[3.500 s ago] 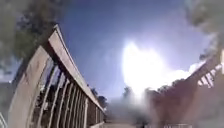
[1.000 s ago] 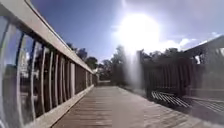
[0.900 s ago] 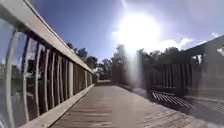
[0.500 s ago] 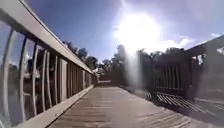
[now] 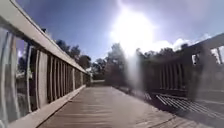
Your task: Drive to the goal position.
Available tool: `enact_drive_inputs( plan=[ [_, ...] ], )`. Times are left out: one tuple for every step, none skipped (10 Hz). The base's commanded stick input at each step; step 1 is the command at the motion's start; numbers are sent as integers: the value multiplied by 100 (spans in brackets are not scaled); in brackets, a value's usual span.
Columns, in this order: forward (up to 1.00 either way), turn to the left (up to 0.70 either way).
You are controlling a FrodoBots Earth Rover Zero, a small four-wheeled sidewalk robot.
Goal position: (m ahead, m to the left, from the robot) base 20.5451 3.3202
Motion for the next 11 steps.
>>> enact_drive_inputs(
  plan=[
    [70, 0],
    [70, 0],
    [70, 0],
    [70, 0],
    [70, 0],
    [70, 0],
    [70, 0],
    [70, 0],
    [70, 0],
    [70, 0],
    [70, 0]
  ],
)
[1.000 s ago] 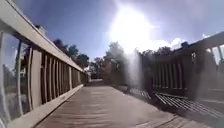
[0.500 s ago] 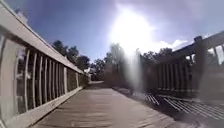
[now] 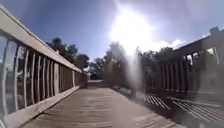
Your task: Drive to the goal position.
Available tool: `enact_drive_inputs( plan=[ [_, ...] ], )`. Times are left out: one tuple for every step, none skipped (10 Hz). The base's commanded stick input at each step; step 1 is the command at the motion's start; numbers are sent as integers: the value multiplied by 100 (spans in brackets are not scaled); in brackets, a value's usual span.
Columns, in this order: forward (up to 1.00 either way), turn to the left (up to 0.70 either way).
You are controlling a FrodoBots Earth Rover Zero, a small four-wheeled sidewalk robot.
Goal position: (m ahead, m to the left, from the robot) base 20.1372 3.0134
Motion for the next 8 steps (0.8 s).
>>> enact_drive_inputs(
  plan=[
    [70, 0],
    [70, 0],
    [70, 0],
    [70, 0],
    [70, 0],
    [70, 6],
    [70, 14],
    [70, 14]
  ],
)
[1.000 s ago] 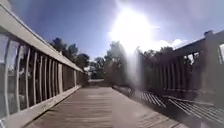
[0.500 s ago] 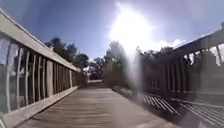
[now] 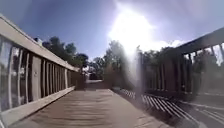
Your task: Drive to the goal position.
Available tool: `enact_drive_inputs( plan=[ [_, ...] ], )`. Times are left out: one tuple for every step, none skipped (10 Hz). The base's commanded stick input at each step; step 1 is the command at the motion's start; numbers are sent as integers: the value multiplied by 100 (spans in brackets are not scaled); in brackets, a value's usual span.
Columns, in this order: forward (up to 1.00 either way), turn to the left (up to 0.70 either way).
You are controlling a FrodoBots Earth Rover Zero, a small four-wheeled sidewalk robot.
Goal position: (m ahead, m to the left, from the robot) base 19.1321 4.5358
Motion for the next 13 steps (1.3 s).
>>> enact_drive_inputs(
  plan=[
    [70, 14],
    [70, 14],
    [70, 14],
    [70, 14],
    [70, 14],
    [70, 14],
    [70, 5],
    [70, 2],
    [70, 0],
    [70, 0],
    [70, 0],
    [70, 0],
    [70, 0]
  ],
)
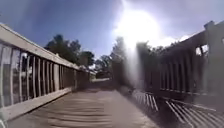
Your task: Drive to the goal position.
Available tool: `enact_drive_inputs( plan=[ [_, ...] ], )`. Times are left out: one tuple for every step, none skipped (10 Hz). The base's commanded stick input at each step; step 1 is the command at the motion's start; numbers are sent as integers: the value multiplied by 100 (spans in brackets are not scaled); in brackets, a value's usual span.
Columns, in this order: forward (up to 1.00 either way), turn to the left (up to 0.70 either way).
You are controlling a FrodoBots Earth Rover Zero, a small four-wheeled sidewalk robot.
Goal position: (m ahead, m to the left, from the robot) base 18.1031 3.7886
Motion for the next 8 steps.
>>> enact_drive_inputs(
  plan=[
    [70, 0],
    [70, 0],
    [70, 0],
    [70, 0],
    [70, 0],
    [70, 0],
    [70, 4],
    [70, 9]
  ],
)
